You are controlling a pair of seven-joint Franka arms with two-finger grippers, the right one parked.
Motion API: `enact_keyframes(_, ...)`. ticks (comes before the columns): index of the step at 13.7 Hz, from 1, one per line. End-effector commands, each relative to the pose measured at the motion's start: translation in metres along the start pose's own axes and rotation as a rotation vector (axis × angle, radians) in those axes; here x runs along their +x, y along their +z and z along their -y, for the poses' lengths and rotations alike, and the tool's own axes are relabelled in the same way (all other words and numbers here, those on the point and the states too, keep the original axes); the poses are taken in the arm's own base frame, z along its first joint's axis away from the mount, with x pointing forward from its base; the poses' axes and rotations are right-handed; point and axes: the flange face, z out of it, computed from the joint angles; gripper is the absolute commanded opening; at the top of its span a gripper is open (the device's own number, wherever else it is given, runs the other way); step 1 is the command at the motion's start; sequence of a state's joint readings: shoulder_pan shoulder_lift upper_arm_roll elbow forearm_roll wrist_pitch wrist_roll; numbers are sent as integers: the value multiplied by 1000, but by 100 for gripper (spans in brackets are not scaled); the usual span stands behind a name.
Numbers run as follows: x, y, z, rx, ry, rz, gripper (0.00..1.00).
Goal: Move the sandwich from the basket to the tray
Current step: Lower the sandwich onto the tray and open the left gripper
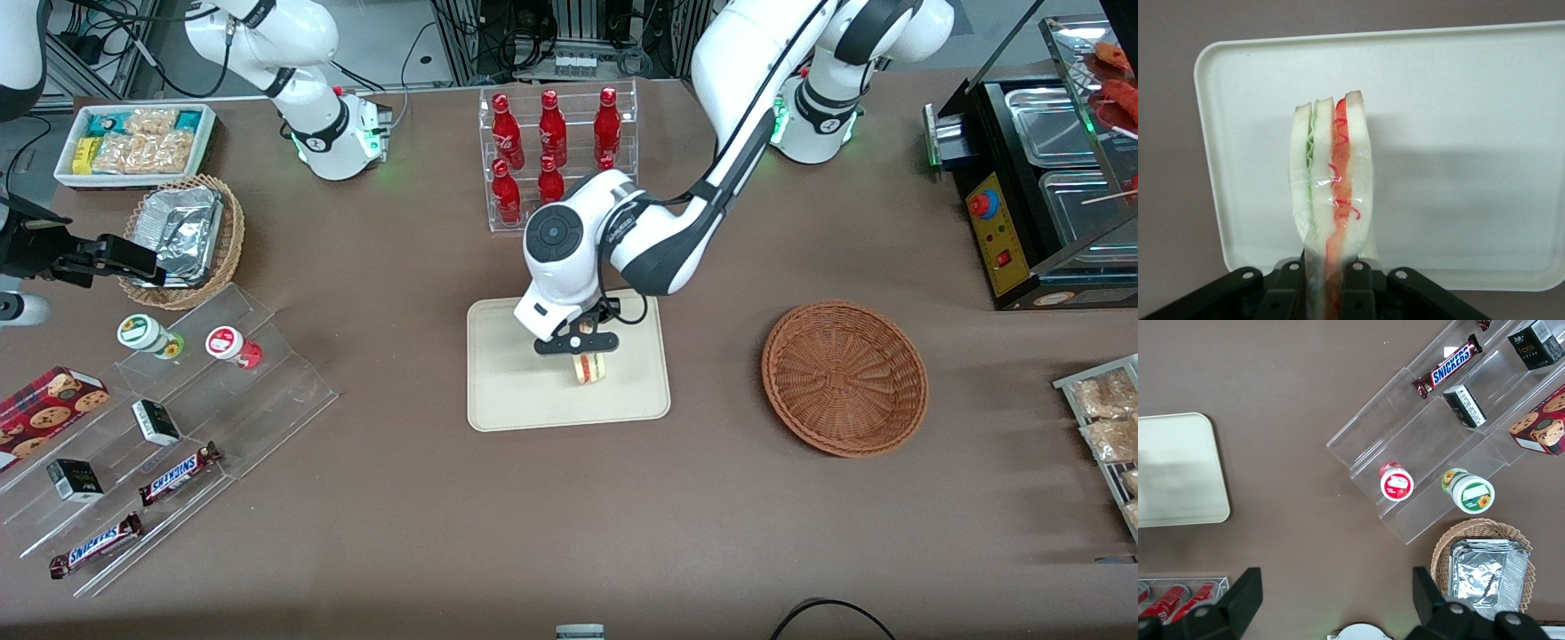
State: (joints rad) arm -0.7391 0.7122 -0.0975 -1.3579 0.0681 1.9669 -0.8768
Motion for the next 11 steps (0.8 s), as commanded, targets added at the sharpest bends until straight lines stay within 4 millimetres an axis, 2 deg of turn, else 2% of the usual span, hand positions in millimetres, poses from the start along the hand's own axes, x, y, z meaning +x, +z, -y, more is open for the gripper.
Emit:
enact_keyframes(1,0,17,-12,3,3,-6,0)
enact_keyframes(2,-7,25,-18,12,22,0,0)
enact_keyframes(6,-11,51,-26,14,43,-5,0)
enact_keyframes(7,-19,56,-33,17,57,-4,0)
enact_keyframes(10,-20,66,-33,28,60,4,0)
enact_keyframes(11,-21,68,-32,31,60,6,10)
